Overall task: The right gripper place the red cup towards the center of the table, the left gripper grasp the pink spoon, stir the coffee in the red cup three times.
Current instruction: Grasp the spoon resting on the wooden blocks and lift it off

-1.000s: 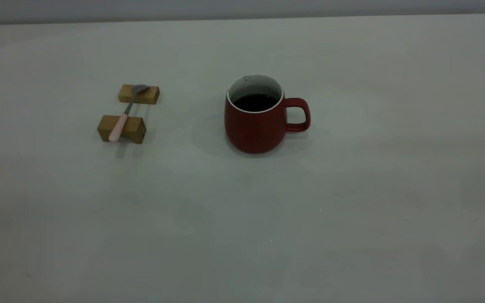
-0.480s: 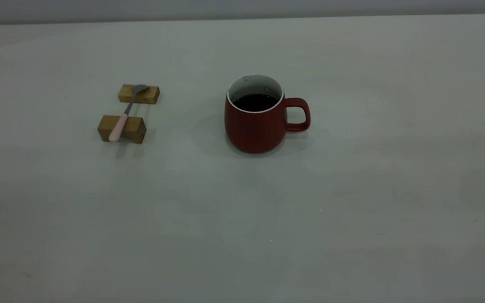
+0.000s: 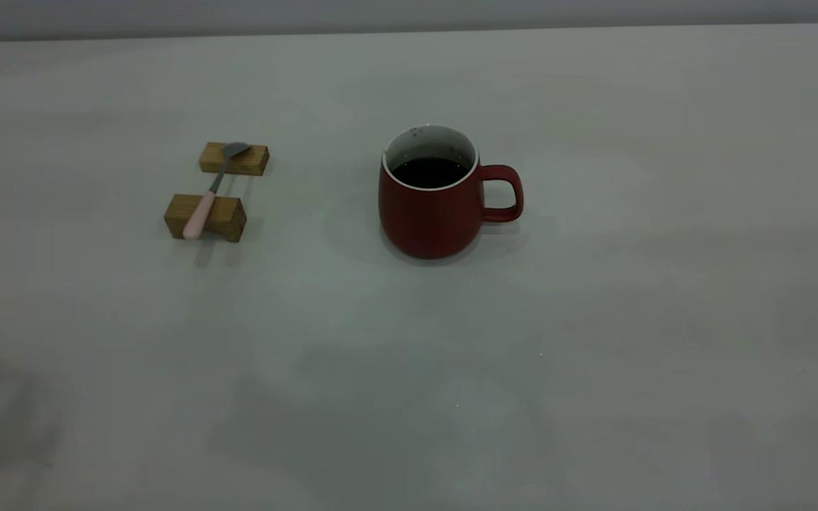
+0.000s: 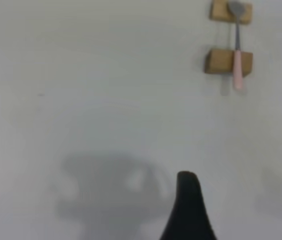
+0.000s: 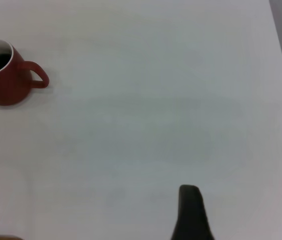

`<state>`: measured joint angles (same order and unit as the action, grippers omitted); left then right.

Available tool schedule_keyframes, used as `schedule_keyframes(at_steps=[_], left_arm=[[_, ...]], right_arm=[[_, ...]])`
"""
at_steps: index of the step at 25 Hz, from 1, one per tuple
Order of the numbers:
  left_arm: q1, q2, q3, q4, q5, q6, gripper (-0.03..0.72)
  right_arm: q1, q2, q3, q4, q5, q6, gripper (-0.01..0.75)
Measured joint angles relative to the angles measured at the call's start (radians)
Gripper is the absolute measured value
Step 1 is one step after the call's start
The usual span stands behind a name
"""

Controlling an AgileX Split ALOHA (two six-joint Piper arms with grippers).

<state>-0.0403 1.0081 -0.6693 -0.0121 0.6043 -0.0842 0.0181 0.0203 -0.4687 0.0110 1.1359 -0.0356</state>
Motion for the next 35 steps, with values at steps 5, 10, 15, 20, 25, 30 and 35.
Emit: schedule_keyframes(at_steps=[5, 10, 15, 20, 25, 30, 35], left_arm=[[-0.052, 0.387, -0.134, -0.068, -0.085, 0.044, 0.661], [-0.117, 0.716, -0.283, -0.082, -0.104, 0.034, 0.662], [-0.132, 0.909, -0.358, -0.097, -0.128, 0.014, 0.66], [-0.132, 1.037, -0.372, -0.119, -0.205, 0.011, 0.652], [-0.132, 1.126, -0.378, -0.179, -0.285, 0.042, 0.648], [-0.147, 1.206, -0.451, -0.232, -0.288, 0.105, 0.634], [-0.159, 1.265, -0.517, -0.241, -0.272, 0.114, 0.606]], right_arm=[[0.0, 0.0, 0.0, 0.0, 0.0, 0.0, 0.586], [0.0, 0.0, 0.0, 0.0, 0.0, 0.0, 0.586], [0.0, 0.0, 0.0, 0.0, 0.0, 0.0, 0.585], [0.0, 0.0, 0.0, 0.0, 0.0, 0.0, 0.585], [0.0, 0.0, 0.0, 0.0, 0.0, 0.0, 0.585], [0.0, 0.0, 0.0, 0.0, 0.0, 0.0, 0.585], [0.0, 0.0, 0.0, 0.0, 0.0, 0.0, 0.585]])
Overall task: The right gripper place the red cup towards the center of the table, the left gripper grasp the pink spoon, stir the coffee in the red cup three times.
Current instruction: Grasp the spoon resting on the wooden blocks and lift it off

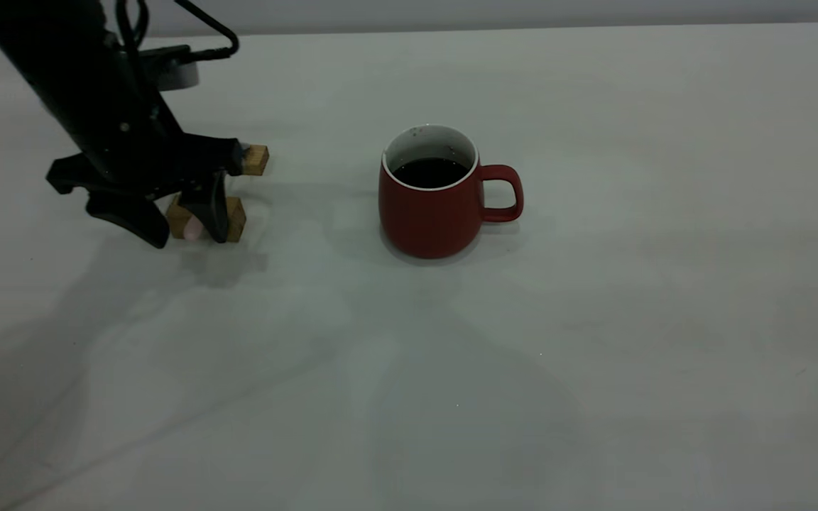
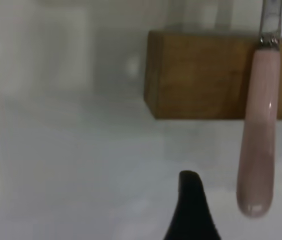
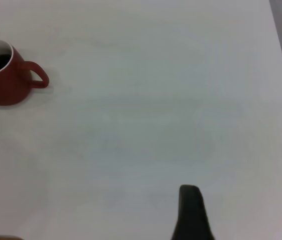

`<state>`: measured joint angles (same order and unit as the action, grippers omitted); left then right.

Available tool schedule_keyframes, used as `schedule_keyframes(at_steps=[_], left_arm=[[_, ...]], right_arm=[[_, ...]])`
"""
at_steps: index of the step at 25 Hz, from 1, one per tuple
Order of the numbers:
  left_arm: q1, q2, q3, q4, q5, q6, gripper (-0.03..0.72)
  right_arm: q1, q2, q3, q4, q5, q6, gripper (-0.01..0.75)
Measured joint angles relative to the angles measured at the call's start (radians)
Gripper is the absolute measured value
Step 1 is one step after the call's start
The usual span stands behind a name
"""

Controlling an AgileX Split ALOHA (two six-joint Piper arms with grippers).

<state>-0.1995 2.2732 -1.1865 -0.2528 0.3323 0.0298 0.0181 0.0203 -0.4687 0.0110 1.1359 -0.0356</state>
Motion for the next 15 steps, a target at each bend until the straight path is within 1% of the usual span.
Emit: schedule_keyframes(at_steps=[2, 4, 6, 8, 10, 11, 15], left_arm=[[0.0, 0.019, -0.016, -0.001, 0.01, 0.0, 0.575], [0.0, 0.025, -0.019, -0.001, 0.015, 0.0, 0.517], [0.0, 0.027, -0.019, -0.001, 0.019, 0.0, 0.437], [0.0, 0.027, -0.019, -0.001, 0.02, 0.0, 0.331], [0.0, 0.027, -0.022, -0.001, 0.021, -0.003, 0.188], [0.0, 0.027, -0.024, -0.001, 0.021, -0.009, 0.164], [0.0, 0.021, -0.028, -0.005, 0.038, -0.036, 0.166]], right_arm=[[0.0, 0.0, 0.0, 0.0, 0.0, 0.0, 0.585], [0.0, 0.0, 0.0, 0.0, 0.0, 0.0, 0.585], [0.0, -0.001, 0.0, 0.0, 0.0, 0.0, 0.585], [0.0, -0.001, 0.0, 0.0, 0.0, 0.0, 0.585], [0.0, -0.001, 0.0, 0.0, 0.0, 0.0, 0.585], [0.0, -0.001, 0.0, 0.0, 0.0, 0.0, 0.585], [0.0, -0.001, 0.0, 0.0, 0.0, 0.0, 0.585]])
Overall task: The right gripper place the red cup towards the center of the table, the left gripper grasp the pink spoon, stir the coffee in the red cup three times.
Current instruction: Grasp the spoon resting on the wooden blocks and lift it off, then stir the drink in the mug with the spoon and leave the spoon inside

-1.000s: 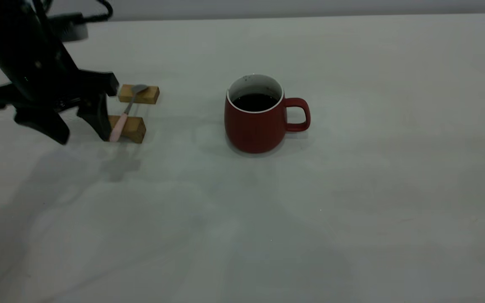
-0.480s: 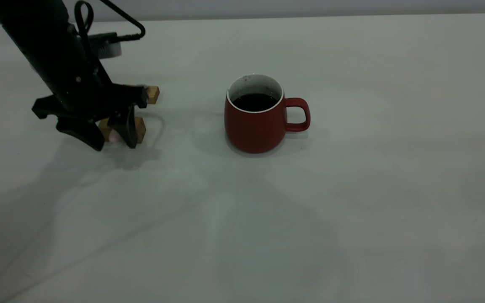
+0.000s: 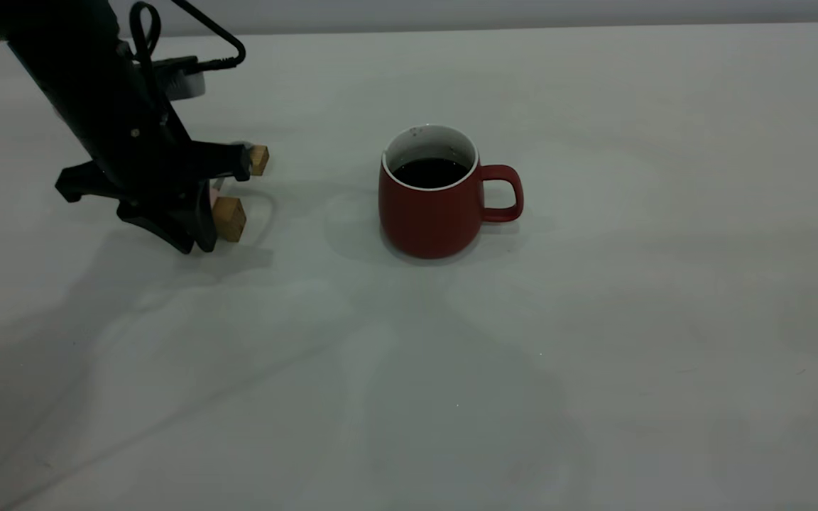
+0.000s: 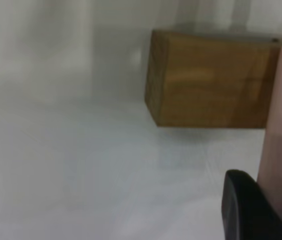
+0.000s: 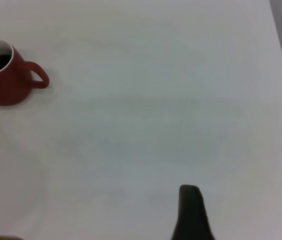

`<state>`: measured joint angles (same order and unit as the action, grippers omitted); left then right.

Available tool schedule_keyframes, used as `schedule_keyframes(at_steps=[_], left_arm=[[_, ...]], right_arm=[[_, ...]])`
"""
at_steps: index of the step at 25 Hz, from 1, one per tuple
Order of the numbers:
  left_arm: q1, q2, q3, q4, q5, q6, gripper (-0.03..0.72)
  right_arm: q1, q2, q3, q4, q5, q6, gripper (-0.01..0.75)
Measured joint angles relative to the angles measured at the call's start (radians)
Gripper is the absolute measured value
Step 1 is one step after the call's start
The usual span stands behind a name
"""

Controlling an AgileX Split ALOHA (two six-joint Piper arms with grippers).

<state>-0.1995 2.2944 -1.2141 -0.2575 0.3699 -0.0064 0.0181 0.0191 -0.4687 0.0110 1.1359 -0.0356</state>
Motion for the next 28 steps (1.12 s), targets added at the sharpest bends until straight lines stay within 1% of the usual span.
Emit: schedule_keyframes(at_steps=[2, 4, 7, 10, 13, 14, 16, 19, 24, 28], left_arm=[[0.0, -0.026, -0.009, -0.026, 0.05, -0.028, 0.166], [0.0, -0.061, -0.033, -0.072, 0.135, -0.061, 0.166], [0.0, -0.138, -0.092, -0.205, 0.268, -0.157, 0.166], [0.0, -0.201, -0.12, -0.392, 0.412, -0.332, 0.166], [0.0, -0.226, -0.135, -0.674, 0.507, -0.568, 0.166], [0.0, -0.226, -0.138, -0.8, 0.531, -0.642, 0.166], [-0.001, -0.226, -0.139, -0.983, 0.555, -0.762, 0.166], [-0.009, -0.215, -0.14, -1.169, 0.602, -0.868, 0.166], [-0.031, -0.156, -0.14, -1.304, 0.627, -0.896, 0.166], [-0.044, -0.09, -0.14, -1.341, 0.632, -0.892, 0.166]], right_arm=[[0.0, 0.0, 0.0, 0.0, 0.0, 0.0, 0.585], [0.0, 0.0, 0.0, 0.0, 0.0, 0.0, 0.585], [0.0, 0.0, 0.0, 0.0, 0.0, 0.0, 0.585], [0.0, 0.0, 0.0, 0.0, 0.0, 0.0, 0.585], [0.0, 0.0, 0.0, 0.0, 0.0, 0.0, 0.585], [0.0, 0.0, 0.0, 0.0, 0.0, 0.0, 0.585], [0.0, 0.0, 0.0, 0.001, 0.0, 0.0, 0.585], [0.0, 0.0, 0.0, 0.001, 0.0, 0.0, 0.585], [0.0, 0.0, 0.0, 0.002, 0.0, 0.0, 0.585], [0.0, 0.0, 0.0, 0.003, 0.0, 0.0, 0.585]])
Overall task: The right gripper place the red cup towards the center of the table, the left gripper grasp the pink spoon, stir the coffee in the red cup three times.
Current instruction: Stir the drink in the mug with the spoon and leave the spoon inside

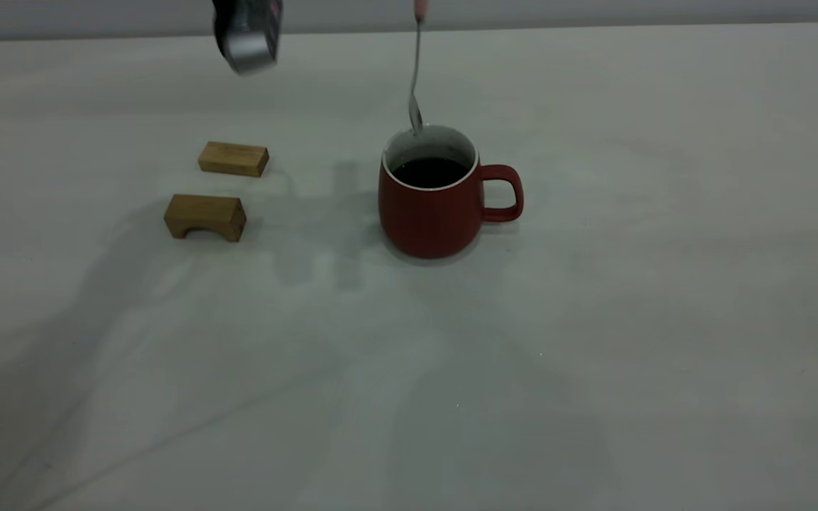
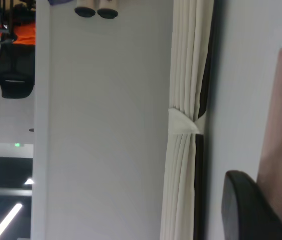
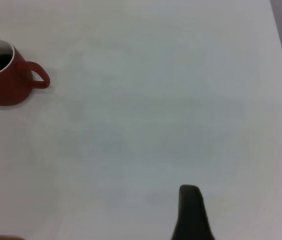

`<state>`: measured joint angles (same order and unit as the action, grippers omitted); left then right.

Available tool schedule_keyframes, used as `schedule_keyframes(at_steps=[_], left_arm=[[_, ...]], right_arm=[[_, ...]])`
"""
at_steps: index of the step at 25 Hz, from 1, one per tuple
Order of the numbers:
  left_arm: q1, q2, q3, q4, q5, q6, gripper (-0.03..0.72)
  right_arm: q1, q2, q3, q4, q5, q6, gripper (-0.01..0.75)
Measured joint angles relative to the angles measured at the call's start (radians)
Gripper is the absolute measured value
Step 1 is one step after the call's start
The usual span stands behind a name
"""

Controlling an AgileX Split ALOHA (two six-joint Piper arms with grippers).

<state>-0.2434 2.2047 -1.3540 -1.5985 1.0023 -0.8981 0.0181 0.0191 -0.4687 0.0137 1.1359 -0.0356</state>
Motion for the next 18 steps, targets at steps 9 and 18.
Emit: schedule_keyframes(at_steps=[9, 18], left_arm=[[-0.006, 0.141, 0.0, -0.033, -0.041, 0.108, 0.166], [-0.007, 0.202, -0.007, -0.13, -0.062, 0.303, 0.166]], right_arm=[[0.0, 0.0, 0.0, 0.0, 0.0, 0.0, 0.585], [0.0, 0.0, 0.0, 0.0, 0.0, 0.0, 0.585]])
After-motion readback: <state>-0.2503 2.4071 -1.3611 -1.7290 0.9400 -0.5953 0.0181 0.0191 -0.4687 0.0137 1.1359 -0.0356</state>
